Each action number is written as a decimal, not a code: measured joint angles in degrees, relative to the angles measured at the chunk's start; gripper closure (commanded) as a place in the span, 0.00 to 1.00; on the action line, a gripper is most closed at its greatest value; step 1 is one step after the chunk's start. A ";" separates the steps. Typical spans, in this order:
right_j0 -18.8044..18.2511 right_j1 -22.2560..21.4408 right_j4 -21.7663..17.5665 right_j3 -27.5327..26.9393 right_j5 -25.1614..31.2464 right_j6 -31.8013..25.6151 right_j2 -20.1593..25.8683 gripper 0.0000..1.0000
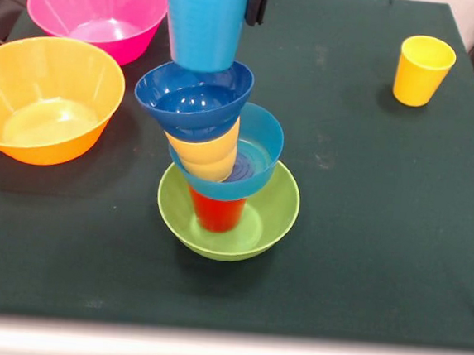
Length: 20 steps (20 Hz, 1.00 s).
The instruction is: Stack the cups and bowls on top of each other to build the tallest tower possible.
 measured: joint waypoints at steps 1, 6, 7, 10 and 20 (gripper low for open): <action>-0.07 0.01 -0.05 0.01 -0.26 0.00 0.00 1.00; -0.52 0.03 -0.19 0.06 -1.94 0.00 0.00 1.00; -0.62 0.05 -0.24 0.07 -2.32 0.00 0.00 1.00; -0.73 0.17 -0.34 0.07 -2.84 0.00 0.00 1.00; -0.74 0.39 -0.50 0.07 -3.05 0.00 0.00 1.00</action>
